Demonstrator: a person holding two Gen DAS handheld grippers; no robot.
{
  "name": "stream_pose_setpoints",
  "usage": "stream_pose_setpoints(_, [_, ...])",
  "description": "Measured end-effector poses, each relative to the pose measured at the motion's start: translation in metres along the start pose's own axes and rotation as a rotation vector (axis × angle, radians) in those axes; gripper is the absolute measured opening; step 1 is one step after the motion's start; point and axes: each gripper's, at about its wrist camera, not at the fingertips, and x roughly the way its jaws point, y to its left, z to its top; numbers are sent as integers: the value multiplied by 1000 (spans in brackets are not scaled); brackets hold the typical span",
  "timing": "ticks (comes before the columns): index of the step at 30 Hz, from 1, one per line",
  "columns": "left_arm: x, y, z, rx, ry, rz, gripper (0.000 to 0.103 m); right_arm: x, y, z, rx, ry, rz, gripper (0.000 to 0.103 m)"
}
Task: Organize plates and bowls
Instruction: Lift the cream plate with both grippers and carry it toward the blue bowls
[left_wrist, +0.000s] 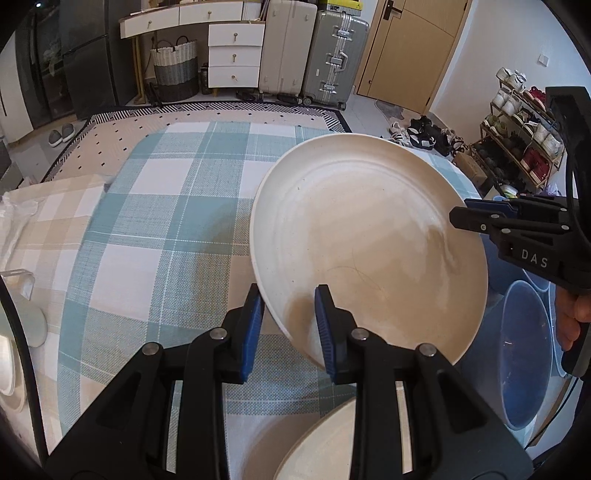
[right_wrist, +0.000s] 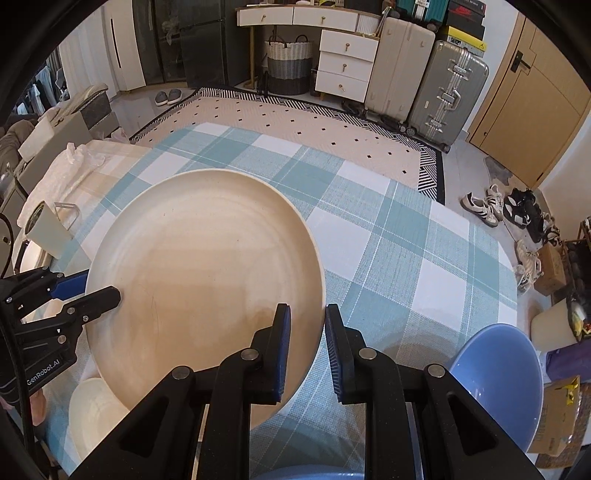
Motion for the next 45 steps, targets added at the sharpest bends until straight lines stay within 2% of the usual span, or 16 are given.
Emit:
stream_pose_setpoints(12, [-67, -13, -14, 17, -74, 11, 25, -61, 17, -16, 0, -85, -6, 19])
stream_pose_setpoints(27, [-140, -31, -50, 46, -147, 20, 25, -125, 40, -60, 13, -156, -4, 19])
stream_pose_setpoints(45, [-189, -35, -107, 55, -184, 30, 25, -175, 72, -113, 35, -242, 21, 19])
